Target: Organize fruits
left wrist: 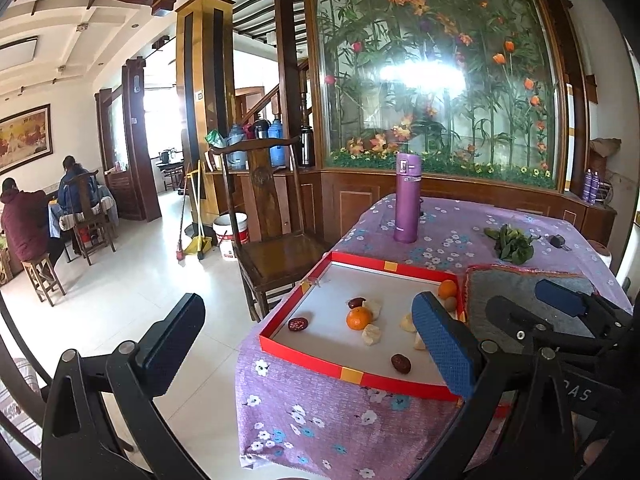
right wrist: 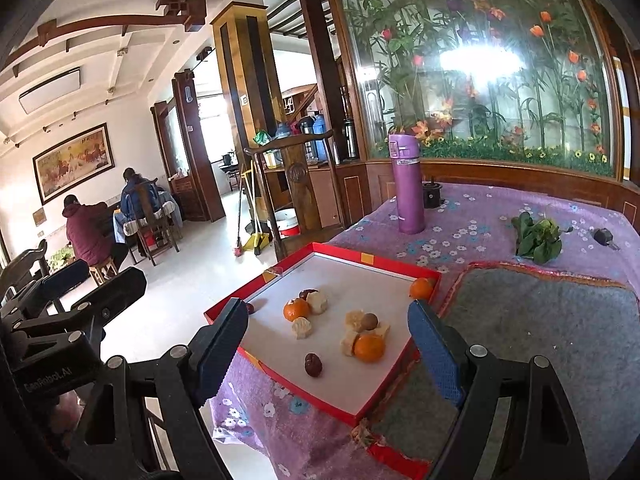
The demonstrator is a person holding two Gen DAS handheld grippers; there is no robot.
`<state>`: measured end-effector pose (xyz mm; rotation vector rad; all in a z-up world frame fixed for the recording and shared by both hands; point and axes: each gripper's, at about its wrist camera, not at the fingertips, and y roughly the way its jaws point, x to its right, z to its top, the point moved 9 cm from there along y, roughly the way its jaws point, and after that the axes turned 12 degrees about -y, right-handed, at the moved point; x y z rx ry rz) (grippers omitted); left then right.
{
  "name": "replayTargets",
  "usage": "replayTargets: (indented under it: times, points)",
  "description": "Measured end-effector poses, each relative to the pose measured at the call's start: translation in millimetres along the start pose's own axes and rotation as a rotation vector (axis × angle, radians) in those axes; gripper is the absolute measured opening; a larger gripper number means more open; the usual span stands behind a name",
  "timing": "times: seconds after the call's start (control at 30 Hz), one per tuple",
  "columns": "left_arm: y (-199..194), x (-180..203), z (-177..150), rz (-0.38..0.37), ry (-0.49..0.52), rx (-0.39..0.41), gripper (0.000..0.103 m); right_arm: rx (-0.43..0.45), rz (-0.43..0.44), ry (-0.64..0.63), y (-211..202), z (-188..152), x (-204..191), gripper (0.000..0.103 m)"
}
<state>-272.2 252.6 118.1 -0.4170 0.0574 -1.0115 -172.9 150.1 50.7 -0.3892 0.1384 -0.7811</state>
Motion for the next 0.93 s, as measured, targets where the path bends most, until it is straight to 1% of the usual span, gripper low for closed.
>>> replayTargets:
  times: [0.37, 0.7, 0.93]
  points:
    - [22, -13, -9, 0.066, 0.009, -0.031, 0.103, -0.013, -0.002, 0.006, 4, -3, 0, 0.084]
    - [42, -14, -17, 0.067, 0.006, -0.077, 0.103, -0.044, 0.003, 0.014, 19, -9, 1, 0.084]
    - [59, -7, -20, 0.049, 0.009, -0.109, 0.103, -0.073, 0.015, 0.04, 35, -15, 9, 0.084]
